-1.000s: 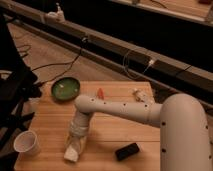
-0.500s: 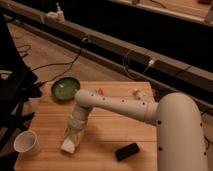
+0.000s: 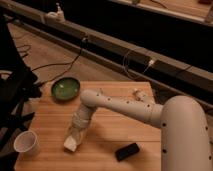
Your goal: Wipe the white sponge on the table
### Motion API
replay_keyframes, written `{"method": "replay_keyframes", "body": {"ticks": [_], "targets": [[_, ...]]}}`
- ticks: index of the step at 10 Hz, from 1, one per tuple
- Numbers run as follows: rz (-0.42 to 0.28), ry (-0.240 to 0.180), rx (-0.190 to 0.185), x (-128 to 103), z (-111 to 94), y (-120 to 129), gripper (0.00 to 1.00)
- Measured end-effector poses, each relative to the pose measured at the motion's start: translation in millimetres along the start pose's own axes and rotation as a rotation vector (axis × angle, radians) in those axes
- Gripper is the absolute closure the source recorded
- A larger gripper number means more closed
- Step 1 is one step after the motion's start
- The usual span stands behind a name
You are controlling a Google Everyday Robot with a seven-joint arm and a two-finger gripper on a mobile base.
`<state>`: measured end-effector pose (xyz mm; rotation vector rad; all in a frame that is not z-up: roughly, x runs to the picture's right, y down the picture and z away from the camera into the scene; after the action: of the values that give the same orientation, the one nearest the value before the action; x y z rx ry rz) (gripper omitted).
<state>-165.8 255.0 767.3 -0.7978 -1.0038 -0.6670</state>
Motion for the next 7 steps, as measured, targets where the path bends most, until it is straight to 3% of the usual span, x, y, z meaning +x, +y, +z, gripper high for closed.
{"method": "replay_keyframes", "body": {"ticks": [7], "targets": [[0.206,0.076,-0.026,40.1,-5.3,42.8,1.00]]}}
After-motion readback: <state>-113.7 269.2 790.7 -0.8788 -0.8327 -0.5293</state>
